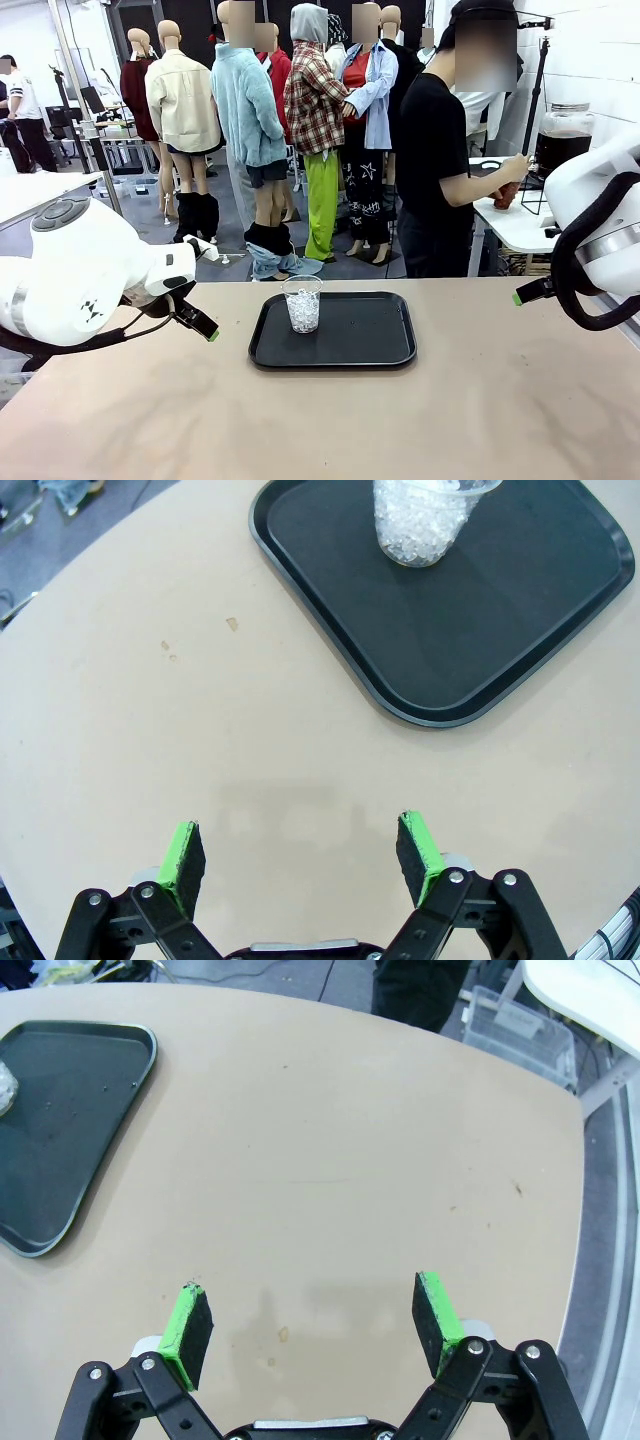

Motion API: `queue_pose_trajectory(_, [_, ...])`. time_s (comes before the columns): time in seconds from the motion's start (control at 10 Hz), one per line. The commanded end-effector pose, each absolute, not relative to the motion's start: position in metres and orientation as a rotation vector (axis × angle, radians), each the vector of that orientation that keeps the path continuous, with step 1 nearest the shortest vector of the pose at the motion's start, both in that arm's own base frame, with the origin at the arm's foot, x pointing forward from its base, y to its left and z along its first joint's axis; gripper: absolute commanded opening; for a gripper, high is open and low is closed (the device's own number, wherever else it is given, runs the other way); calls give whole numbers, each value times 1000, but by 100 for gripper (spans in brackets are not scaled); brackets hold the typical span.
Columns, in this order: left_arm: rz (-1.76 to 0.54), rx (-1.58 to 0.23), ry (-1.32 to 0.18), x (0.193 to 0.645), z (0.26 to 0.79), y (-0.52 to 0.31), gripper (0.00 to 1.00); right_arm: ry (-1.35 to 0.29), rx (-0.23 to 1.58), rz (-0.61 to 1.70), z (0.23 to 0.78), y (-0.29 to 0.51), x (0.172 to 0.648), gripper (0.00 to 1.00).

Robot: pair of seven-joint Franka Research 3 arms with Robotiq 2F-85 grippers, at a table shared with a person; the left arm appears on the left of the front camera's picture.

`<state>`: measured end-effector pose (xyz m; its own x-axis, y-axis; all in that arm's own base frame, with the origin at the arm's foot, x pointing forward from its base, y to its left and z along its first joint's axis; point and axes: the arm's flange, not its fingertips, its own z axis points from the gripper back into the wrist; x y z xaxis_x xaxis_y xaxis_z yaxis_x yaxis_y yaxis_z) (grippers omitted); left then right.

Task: Pour the drink into the iced cup.
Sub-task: Pick up the iced cup indicated by the human and present it to them.

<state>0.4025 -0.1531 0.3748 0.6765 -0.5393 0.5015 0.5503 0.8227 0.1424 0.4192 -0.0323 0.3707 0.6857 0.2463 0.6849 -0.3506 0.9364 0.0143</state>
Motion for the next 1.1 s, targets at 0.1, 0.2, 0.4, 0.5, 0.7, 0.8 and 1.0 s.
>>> queue_pose_trajectory(0.1, [-609,-22,-558,403,375,-151,100,-758,152,335,368,-34,417,100])
queue_pose_trajectory(0.2, [-609,-22,-558,403,375,-151,100,-758,152,335,368,-34,417,100])
queue_pose_trajectory(0.4, [-609,-22,-558,403,375,-151,100,-758,152,335,368,-34,417,100])
queue_pose_trajectory(0.5, [-609,-22,-558,403,375,-151,100,-758,152,335,368,-34,417,100])
queue_pose_trajectory(0.7, [-609,-22,-558,403,375,-151,100,-758,152,335,368,-34,417,100])
queue_pose_trajectory(0.8, [-609,-22,-558,403,375,-151,100,-758,152,335,368,-34,417,100])
queue_pose_trajectory(1.0, [-609,-22,-558,403,375,-151,100,-758,152,335,368,-34,417,100])
